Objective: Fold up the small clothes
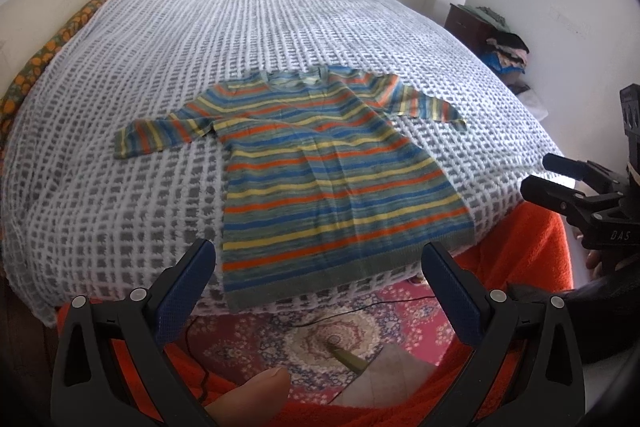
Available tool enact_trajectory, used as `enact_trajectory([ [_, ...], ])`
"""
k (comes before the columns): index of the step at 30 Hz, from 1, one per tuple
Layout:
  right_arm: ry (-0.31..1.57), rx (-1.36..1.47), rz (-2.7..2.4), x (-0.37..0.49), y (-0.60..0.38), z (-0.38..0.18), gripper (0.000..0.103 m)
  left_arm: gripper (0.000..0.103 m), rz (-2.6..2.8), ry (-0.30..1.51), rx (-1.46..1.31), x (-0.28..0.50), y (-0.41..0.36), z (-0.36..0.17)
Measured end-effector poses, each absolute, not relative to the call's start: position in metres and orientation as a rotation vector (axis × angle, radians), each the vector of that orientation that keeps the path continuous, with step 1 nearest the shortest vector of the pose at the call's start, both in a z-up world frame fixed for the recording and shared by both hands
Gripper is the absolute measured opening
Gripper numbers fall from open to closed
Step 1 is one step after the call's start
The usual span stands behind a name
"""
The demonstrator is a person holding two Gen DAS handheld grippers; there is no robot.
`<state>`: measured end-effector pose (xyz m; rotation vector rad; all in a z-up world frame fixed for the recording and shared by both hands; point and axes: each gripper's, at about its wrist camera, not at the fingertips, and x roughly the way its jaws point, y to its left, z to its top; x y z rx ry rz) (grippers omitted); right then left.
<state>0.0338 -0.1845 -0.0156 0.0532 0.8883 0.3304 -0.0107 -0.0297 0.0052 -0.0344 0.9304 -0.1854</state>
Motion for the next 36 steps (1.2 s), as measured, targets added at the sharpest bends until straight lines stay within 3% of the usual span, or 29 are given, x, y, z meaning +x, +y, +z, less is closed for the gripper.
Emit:
enact_trajectory([
  [36,0.896,0.070,0.353,0.032,-0.176,-0.019,0.103,0.103,-0.100,0.920,-0.012,-0.009,-0.017,0.004],
])
